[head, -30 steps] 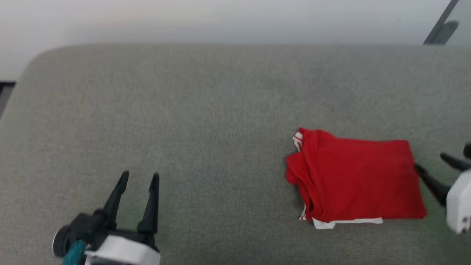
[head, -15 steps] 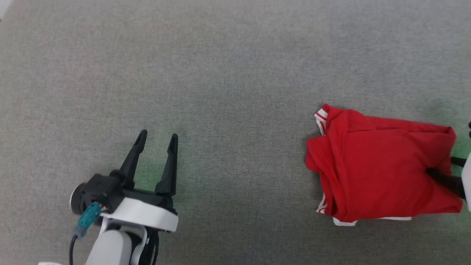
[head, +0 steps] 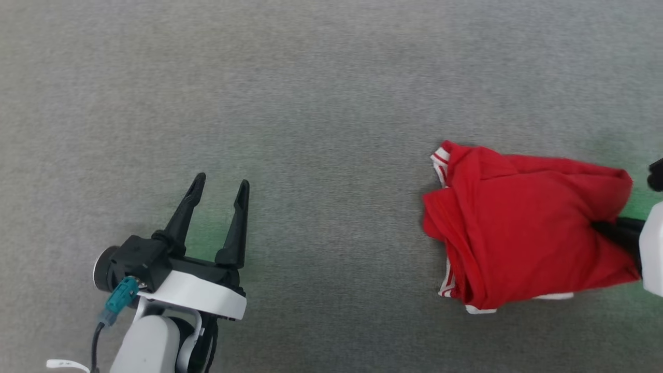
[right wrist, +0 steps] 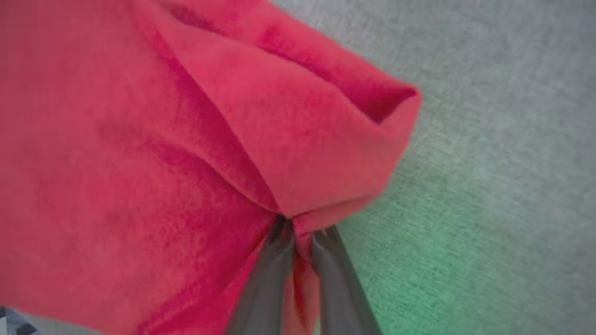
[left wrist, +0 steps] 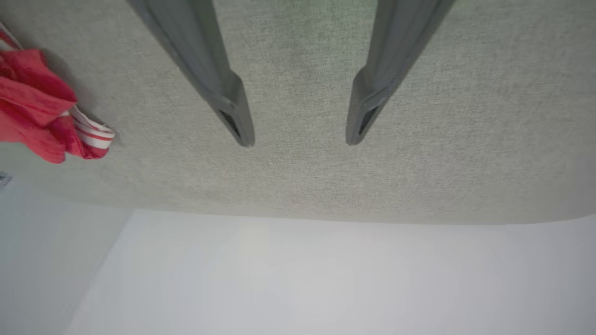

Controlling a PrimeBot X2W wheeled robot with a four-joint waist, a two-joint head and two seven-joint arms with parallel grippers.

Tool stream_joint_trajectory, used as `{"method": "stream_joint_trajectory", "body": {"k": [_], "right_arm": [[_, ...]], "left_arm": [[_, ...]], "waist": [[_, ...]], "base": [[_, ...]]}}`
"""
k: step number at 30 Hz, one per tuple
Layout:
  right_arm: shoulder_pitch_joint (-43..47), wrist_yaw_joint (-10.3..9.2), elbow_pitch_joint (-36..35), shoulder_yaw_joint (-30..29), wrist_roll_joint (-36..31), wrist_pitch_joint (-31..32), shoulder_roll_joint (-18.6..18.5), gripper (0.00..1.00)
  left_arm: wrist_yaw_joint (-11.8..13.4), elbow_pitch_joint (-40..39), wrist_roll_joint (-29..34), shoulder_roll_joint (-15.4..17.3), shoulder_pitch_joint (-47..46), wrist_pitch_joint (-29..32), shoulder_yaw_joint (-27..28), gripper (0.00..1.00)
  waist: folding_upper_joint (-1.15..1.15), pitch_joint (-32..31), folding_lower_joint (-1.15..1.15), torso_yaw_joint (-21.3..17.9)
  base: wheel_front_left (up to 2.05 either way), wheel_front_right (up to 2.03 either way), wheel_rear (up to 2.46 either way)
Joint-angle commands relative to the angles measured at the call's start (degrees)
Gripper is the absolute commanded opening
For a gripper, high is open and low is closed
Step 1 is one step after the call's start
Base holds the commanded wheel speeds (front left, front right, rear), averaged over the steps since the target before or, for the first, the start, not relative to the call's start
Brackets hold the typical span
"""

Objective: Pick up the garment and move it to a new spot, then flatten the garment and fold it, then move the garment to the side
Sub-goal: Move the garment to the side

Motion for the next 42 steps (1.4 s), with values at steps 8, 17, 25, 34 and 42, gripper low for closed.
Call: {"method": "stream_joint_trajectory", "body": {"k": [8, 17, 25, 34, 42], "right_arm": [[-0.59, -0.40, 5.16, -5.63, 0.72, -10.48, -3.80, 0.00], [-3.90, -0.35, 15.89, -13.76, 0.22, -20.10, -7.60, 0.00], [-13.55, -0.36, 30.49, -17.91, -3.93, -26.07, -7.12, 0.00], [-26.01, -0.35, 43.39, -16.73, -11.52, -31.85, -3.64, 0.00], [-32.00, -0.35, 50.28, -15.17, -16.30, -37.08, -1.19, 0.36]], "left_arm": [[0.15, -1.28, 0.34, 2.96, -5.54, -0.25, -2.88, 1.00], [0.15, -1.92, 0.84, 7.24, -19.91, -0.20, -10.86, 1.00], [0.15, -1.51, 0.64, 9.45, -35.35, -0.20, -16.52, 1.00], [0.15, -1.23, 0.32, 10.24, -43.00, -0.20, -19.27, 1.00], [0.15, -0.81, 0.45, 10.86, -42.41, -0.19, -18.75, 1.00]], "waist": [[0.00, 2.56, 0.00, -7.50], [0.00, 10.28, 0.00, -12.80], [0.00, 17.31, 0.00, -13.53], [0.00, 21.87, 0.00, -13.04], [0.00, 22.29, 0.00, -12.80]], "base": [[0.00, 0.00, 0.00], [0.00, 0.00, 0.00], [0.00, 0.00, 0.00], [0.00, 0.00, 0.00], [0.00, 0.00, 0.00]]}}
